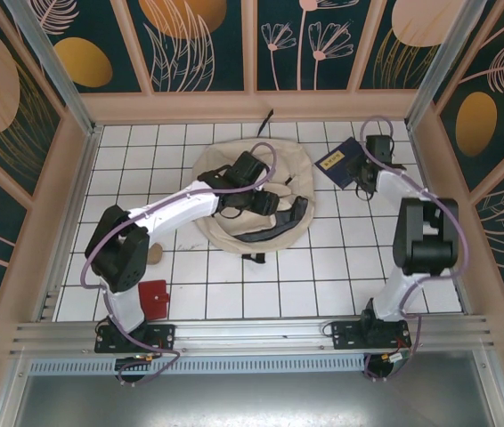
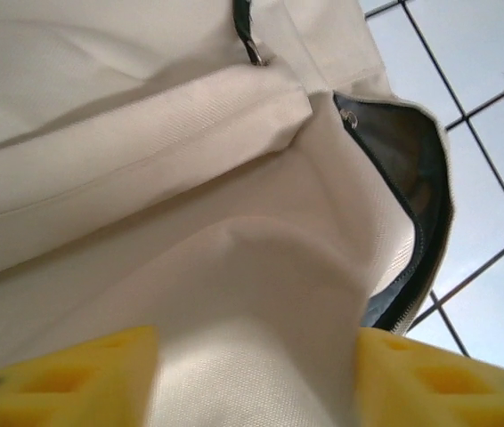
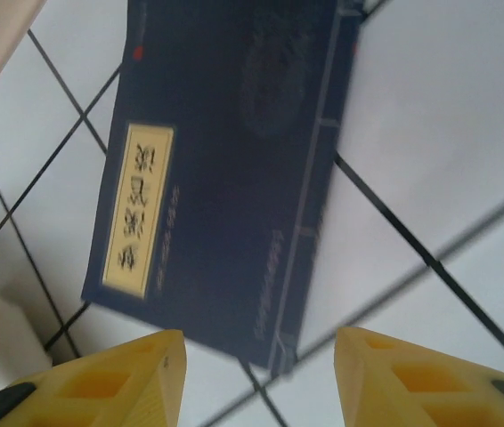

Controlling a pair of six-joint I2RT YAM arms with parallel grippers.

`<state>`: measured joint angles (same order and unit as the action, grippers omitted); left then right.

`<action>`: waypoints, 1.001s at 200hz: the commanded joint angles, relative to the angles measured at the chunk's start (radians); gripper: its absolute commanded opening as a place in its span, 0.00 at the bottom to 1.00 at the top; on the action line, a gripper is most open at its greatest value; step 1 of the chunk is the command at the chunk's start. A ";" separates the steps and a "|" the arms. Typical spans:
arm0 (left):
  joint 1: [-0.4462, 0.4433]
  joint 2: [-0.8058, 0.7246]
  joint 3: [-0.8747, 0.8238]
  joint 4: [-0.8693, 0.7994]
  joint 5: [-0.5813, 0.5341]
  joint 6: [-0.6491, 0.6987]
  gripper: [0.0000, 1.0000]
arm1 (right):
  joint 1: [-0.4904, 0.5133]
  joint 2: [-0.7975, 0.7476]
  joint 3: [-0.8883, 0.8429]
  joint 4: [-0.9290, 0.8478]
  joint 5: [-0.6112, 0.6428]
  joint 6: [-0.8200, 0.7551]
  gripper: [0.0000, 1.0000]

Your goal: Pack the student bag

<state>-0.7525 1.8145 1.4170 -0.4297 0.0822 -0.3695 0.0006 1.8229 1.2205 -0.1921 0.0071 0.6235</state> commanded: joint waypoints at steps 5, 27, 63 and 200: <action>0.025 -0.144 -0.036 0.101 -0.100 -0.064 0.81 | -0.002 0.108 0.141 -0.047 0.000 -0.132 0.48; 0.048 -0.193 -0.084 0.155 -0.138 -0.097 0.88 | 0.000 0.214 0.254 -0.063 -0.028 -0.188 0.49; 0.060 -0.208 -0.112 0.140 -0.166 -0.105 0.90 | -0.004 0.403 0.473 -0.163 0.003 -0.202 0.54; 0.061 -0.167 -0.141 0.158 -0.196 -0.117 0.93 | -0.005 0.026 -0.196 -0.100 -0.100 0.098 0.59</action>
<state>-0.6918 1.6283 1.2808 -0.2878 -0.0917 -0.4767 -0.0071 1.9461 1.2263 -0.2070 -0.0441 0.5880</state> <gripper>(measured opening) 0.929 0.593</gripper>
